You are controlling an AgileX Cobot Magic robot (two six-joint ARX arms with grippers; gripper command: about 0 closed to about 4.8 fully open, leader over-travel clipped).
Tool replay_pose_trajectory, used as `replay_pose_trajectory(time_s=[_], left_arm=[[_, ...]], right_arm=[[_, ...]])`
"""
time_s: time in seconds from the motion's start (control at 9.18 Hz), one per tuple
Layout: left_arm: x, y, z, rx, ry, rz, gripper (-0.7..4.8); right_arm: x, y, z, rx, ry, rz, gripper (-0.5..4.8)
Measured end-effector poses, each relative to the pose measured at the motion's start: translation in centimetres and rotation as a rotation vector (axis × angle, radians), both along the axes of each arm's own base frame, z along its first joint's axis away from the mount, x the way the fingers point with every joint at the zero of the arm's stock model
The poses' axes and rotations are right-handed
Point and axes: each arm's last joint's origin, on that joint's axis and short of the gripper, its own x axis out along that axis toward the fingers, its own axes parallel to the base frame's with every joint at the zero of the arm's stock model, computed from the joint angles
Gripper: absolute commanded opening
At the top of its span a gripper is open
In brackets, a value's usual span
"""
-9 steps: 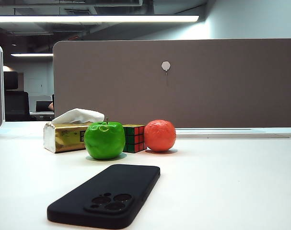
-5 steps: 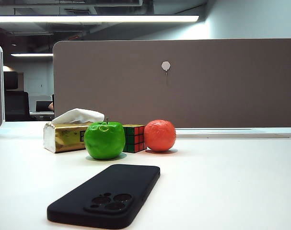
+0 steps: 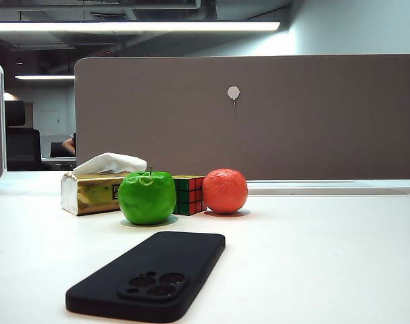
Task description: Move all the fruits on the tabletop near the face of the Rubik's cube that has the color most similar to each fruit.
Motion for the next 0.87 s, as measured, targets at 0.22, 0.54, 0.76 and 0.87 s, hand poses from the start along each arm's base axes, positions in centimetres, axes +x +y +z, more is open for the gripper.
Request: replay_pose_trajectory(time_s=[0.22, 0.54, 0.76, 0.87], left_arm=[[0.1, 0.4, 0.3, 0.037, -0.044, 0.142, -0.06], [0.5, 2.6, 0.8, 0.038, -0.095, 0.316, -0.06], [0.4, 3.5, 0.9, 0.001, -0.102, 0.314, -0.06], [0.4, 3.4, 1.0, -0.016, -0.099, 0.299, -0.06]], right_arm=[[0.2, -1.6, 0.5, 0.011, -0.051, -0.191, -0.01], [0.2, -2.4, 0.8, 0.035, -0.076, -0.106, -0.01], [0.2, -2.2, 0.8, 0.036, -0.075, -0.088, -0.01], [0.2, -2.0, 0.7, 0.037, -0.066, -0.069, -0.01]])
